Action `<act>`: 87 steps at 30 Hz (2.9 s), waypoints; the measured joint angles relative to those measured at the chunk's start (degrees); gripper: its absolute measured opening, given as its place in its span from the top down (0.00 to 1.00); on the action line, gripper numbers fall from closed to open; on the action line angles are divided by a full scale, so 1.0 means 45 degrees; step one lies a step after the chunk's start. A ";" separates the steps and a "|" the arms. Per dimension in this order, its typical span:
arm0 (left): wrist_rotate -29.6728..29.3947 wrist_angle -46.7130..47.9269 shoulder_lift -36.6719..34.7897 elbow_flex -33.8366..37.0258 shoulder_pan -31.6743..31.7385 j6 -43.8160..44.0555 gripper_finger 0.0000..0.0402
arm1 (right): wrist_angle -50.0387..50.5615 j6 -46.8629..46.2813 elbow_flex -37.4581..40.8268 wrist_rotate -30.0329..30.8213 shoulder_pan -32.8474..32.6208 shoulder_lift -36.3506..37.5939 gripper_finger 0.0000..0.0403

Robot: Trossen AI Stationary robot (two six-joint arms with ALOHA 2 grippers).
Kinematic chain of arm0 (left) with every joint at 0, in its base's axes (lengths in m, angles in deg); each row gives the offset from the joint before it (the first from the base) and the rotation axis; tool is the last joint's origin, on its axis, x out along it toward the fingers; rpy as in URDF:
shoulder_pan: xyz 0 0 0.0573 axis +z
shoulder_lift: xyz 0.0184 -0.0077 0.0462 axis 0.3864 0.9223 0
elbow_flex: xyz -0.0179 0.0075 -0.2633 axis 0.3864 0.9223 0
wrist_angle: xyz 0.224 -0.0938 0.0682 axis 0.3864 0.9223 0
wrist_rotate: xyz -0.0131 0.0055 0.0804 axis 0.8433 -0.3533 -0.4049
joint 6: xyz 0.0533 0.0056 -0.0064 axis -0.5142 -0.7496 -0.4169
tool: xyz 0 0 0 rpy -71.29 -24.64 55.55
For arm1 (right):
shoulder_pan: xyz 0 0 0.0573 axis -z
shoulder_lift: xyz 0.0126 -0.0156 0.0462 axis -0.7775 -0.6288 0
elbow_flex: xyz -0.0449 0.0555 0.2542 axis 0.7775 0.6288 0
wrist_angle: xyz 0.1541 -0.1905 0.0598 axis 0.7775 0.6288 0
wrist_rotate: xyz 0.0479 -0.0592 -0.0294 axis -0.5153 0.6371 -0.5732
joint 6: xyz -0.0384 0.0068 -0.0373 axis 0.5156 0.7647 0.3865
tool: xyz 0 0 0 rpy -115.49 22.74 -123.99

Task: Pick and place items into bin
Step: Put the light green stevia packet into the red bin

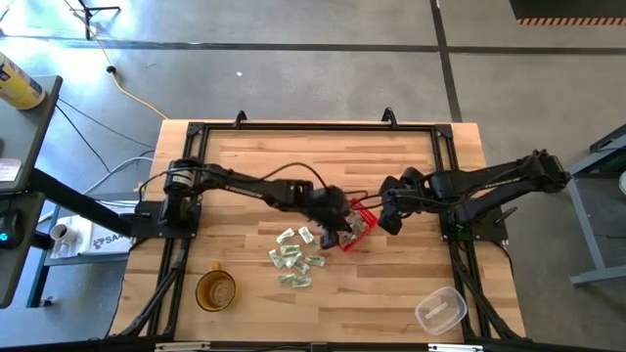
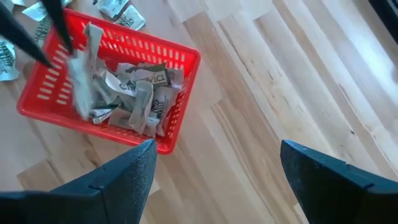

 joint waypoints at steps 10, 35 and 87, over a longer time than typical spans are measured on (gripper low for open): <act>-0.2238 0.3864 -0.0864 0.0005 -0.0396 0.0919 0.47 | -0.0074 0.0073 0.0008 -0.0091 0.0002 0.0000 0.17; 0.0279 0.1476 0.0908 -0.0889 0.0766 0.0901 0.67 | -0.0532 0.0355 0.0008 0.0472 0.0005 0.0000 0.18; -0.1828 0.4284 0.2379 -0.1307 0.0867 -0.9354 0.95 | -0.0793 0.0444 0.1174 -0.0410 0.0005 0.0000 0.18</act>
